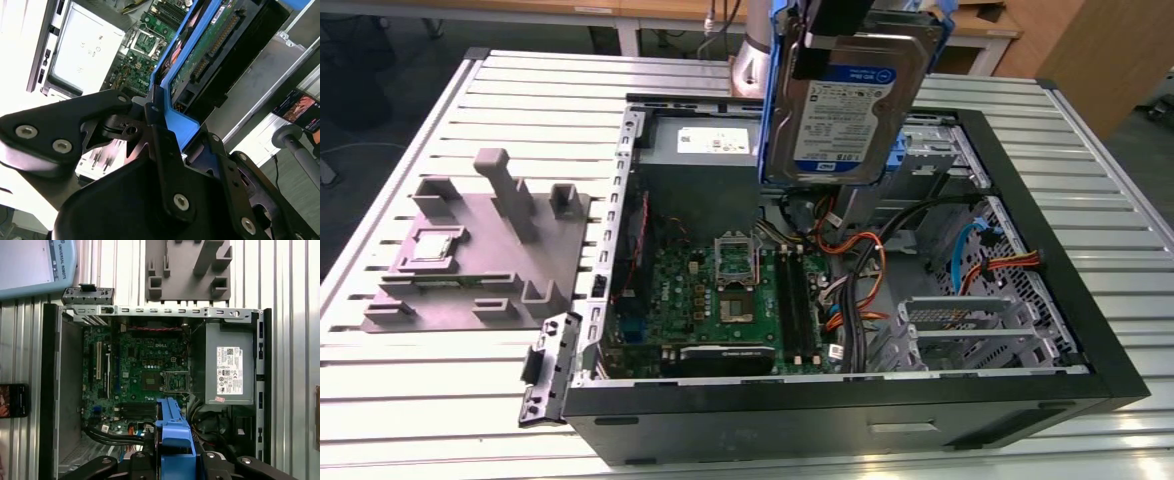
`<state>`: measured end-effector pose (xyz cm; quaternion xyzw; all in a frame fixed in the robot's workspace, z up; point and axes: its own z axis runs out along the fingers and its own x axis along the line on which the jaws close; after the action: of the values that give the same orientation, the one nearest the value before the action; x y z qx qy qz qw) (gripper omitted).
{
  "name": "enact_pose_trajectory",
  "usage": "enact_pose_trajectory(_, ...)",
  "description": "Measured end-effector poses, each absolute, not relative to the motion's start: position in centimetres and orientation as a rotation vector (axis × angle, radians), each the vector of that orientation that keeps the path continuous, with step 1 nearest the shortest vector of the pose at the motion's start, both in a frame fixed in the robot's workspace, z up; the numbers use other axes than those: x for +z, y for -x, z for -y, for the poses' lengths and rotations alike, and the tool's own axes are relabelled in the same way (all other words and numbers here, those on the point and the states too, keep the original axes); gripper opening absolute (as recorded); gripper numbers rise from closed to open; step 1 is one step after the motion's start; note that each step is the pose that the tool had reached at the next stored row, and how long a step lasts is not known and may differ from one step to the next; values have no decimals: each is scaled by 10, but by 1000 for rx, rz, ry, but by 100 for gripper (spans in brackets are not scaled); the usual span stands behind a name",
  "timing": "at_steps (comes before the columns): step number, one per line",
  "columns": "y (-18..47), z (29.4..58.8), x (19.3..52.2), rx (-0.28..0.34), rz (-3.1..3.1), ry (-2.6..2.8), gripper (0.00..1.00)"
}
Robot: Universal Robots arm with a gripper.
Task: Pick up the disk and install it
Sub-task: 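Insert the disk into the insertion slot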
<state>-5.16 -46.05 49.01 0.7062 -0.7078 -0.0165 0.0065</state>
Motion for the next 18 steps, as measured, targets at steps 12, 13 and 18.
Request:
enact_pose_trajectory(12,51,497,485,-53,2215,-2210,37)
enact_pose_trajectory(13,50,498,485,-53,2215,-2210,37)
enact_pose_trajectory(18,32,499,483,-53,2215,-2210,37)
